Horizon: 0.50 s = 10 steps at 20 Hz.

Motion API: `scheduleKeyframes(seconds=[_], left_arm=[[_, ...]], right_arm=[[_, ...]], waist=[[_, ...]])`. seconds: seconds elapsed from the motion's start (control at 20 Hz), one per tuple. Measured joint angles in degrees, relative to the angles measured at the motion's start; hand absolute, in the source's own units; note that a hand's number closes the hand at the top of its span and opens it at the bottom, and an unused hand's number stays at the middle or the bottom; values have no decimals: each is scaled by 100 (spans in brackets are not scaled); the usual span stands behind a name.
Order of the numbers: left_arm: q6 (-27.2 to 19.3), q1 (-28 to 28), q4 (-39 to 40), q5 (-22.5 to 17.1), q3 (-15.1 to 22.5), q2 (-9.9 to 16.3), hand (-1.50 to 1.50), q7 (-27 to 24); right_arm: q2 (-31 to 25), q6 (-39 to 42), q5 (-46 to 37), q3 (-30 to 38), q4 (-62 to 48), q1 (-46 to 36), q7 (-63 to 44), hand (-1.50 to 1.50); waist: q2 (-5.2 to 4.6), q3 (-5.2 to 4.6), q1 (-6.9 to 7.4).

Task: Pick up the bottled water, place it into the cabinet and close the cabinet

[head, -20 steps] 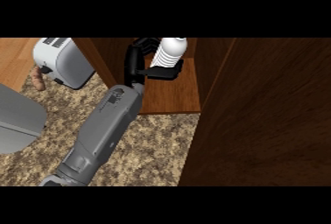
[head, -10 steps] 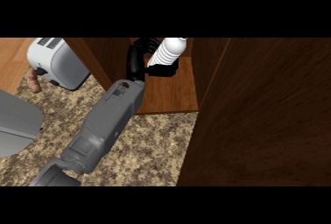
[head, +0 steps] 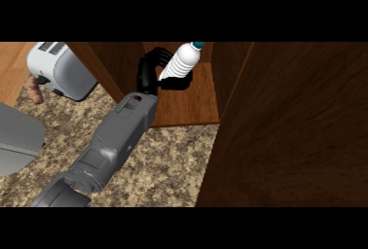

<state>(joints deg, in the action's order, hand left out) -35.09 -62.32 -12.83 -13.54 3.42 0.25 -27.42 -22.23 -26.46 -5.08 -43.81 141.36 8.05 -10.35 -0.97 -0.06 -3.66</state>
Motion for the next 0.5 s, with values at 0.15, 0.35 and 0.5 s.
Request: scheduleKeyframes(seconds=[0.15,0.35,0.5], left_arm=[[-66,-67,209,31,-56,24,150,-75],[-267,-155,469,147,-38,35,-150,-125],[-387,-232,688,301,58,60,-150,-58]], right_arm=[[-17,4,17,24,-2,-22,8,-150],[-58,37,54,43,11,-45,23,-150],[-46,45,88,61,3,-75,21,-150]], waist=[[-14,-1,-9],[-27,0,-43],[-33,1,-55]])
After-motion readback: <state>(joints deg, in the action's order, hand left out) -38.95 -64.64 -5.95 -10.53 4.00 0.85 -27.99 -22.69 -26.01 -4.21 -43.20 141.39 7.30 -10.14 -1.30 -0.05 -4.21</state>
